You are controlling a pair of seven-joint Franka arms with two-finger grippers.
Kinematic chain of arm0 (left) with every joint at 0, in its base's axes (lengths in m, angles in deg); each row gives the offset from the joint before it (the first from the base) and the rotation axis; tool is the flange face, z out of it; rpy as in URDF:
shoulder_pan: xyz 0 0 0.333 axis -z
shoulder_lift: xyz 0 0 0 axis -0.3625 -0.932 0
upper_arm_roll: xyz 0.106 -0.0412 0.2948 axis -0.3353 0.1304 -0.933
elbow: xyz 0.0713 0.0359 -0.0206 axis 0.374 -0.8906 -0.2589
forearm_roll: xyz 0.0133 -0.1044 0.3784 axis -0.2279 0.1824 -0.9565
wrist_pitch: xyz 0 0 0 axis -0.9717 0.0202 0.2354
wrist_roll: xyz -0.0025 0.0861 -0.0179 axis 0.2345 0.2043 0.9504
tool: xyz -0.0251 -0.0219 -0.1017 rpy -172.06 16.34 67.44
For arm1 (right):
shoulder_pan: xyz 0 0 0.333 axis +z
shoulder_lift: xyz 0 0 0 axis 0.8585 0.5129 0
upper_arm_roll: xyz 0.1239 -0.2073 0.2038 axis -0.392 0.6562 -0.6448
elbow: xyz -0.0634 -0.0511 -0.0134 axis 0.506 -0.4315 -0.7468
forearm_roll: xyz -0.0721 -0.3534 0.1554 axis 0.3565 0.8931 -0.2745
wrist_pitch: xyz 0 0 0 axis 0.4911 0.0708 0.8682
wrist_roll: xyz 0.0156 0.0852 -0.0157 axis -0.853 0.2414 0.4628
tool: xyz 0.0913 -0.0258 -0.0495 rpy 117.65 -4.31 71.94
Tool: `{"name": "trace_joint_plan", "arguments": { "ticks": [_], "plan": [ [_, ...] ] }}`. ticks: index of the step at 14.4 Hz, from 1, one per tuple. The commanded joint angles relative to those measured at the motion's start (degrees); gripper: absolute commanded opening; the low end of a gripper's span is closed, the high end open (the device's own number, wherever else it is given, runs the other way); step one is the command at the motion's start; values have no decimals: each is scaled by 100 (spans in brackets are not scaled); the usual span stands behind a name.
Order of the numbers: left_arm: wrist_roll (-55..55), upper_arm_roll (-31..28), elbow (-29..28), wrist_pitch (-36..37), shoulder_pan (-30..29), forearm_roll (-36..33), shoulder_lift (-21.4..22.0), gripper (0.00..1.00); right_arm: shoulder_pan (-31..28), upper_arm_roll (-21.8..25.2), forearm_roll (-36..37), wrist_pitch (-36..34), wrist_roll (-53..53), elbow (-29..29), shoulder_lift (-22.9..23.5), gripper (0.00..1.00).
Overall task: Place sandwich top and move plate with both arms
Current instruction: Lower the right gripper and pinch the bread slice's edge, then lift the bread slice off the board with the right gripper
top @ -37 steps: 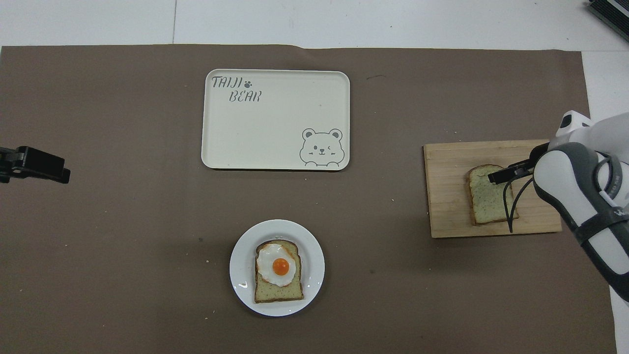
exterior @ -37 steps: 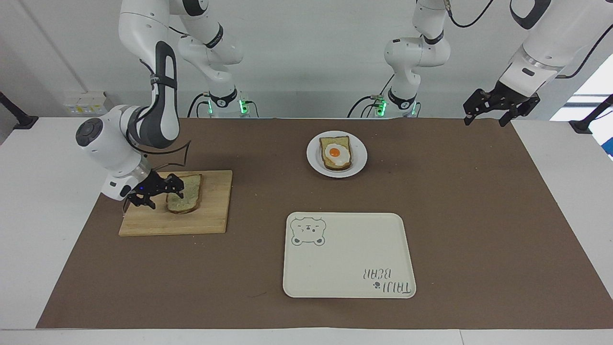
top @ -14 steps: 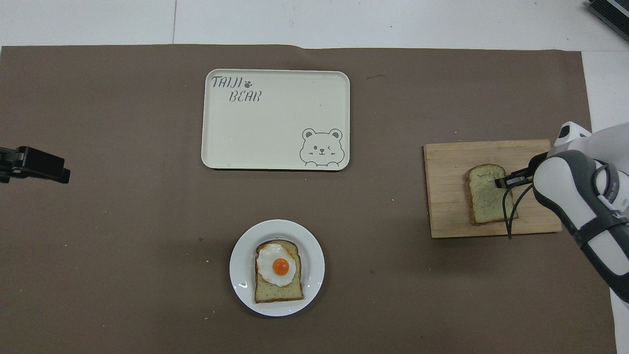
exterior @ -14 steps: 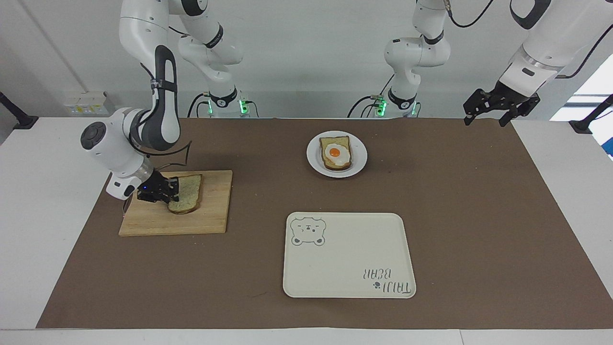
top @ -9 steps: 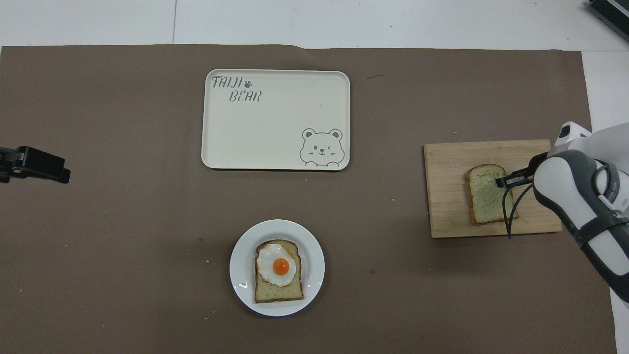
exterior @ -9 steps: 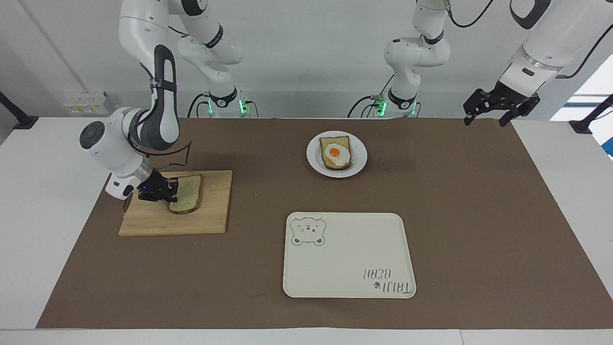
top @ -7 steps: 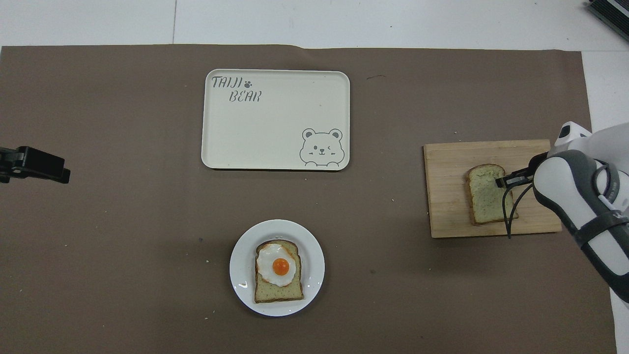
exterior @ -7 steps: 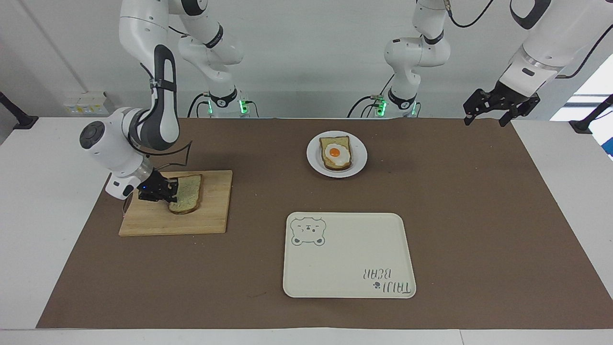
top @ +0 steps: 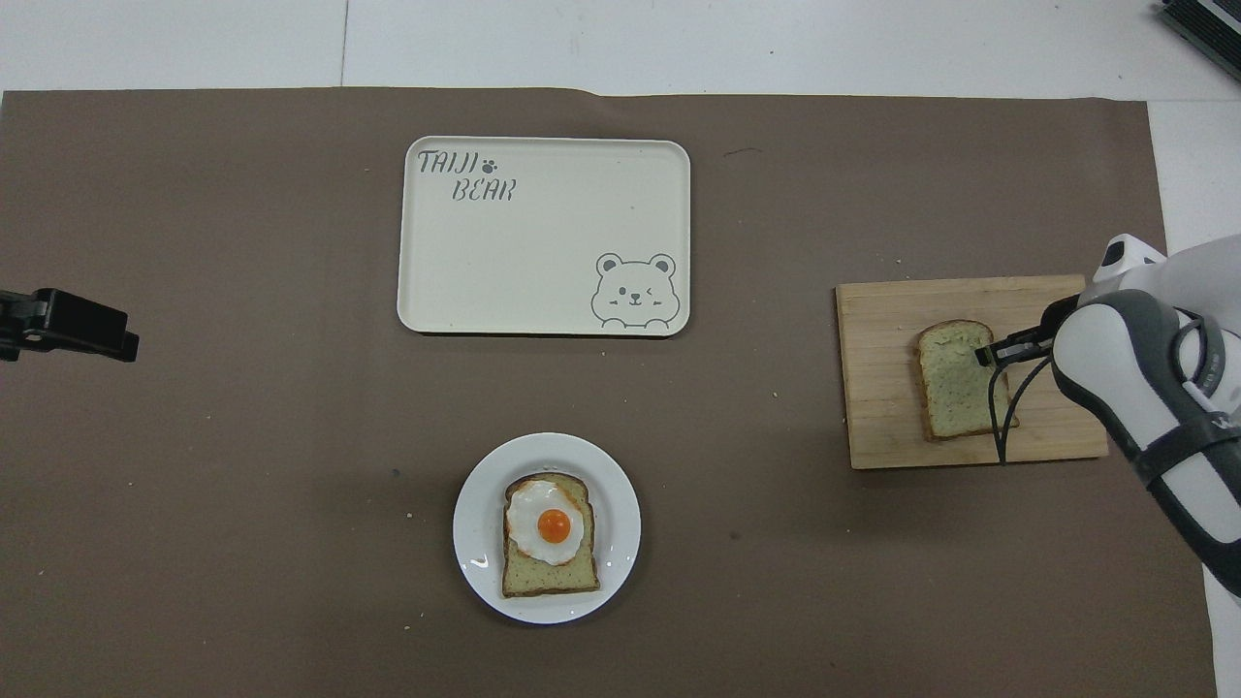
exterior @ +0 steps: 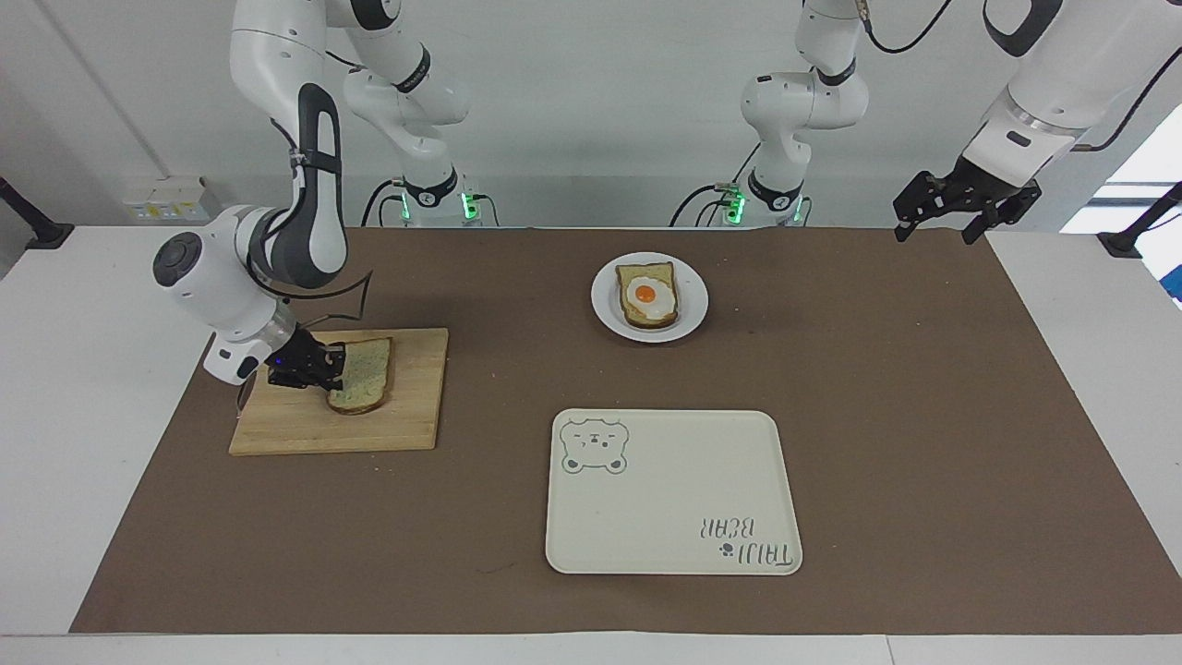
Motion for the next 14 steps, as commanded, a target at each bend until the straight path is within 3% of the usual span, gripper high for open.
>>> {"name": "trace_joint_plan", "arguments": {
  "ticks": [1, 9, 14],
  "plan": [
    [58, -13, -37, -45, 16, -57, 15, 100, 1, -20, -91, -585, -318, -360, -90, 0],
    [58, -13, -37, -37, 16, -57, 15, 100, 142, -64, -144, -1947, -951, -1072, -389, 0],
    [49, -13, -28, -37, 16, -57, 15, 100, 133, -441, -398, -2512, -1558, -1204, -503, 0]
  ]
}}
